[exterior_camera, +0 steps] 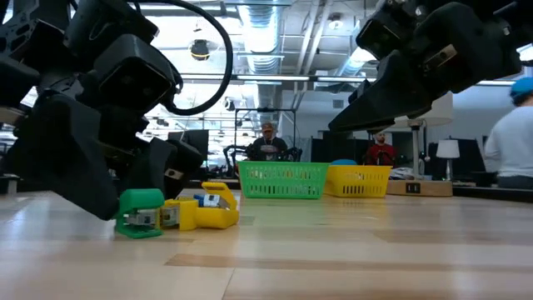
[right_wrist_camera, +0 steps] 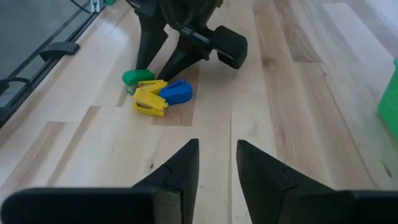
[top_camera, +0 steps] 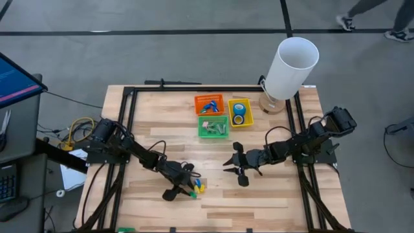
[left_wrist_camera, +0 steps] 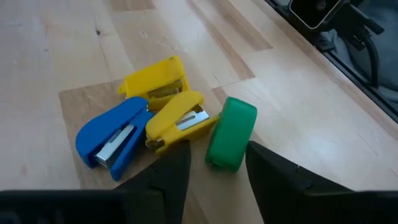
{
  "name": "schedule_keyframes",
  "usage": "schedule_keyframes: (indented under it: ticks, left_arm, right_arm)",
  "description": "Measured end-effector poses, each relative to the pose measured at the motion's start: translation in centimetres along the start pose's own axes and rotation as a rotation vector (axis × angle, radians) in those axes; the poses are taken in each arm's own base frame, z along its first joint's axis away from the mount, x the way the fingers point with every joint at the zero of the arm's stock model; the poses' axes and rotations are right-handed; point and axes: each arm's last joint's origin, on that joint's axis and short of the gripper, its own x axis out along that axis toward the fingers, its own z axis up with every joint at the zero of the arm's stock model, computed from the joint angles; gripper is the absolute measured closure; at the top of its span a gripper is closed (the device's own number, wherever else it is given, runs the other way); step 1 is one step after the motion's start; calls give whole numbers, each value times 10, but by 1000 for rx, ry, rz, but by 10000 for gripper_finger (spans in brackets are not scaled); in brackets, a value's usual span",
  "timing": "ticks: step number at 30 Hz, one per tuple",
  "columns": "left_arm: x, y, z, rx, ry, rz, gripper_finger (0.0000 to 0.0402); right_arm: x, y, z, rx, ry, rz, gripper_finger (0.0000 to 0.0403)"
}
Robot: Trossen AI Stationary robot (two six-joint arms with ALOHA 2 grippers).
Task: Pick and place Stapler, Stapler remover, tape
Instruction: Put the green stapler into the orange bin
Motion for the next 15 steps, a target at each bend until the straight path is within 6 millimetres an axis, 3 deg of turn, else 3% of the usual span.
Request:
schedule_keyframes:
  ticks: [15]
  left_arm:
    - [-3,10,0,88,4,1,357]
  right_arm:
    - [0,-1,0,1,6,-5,302]
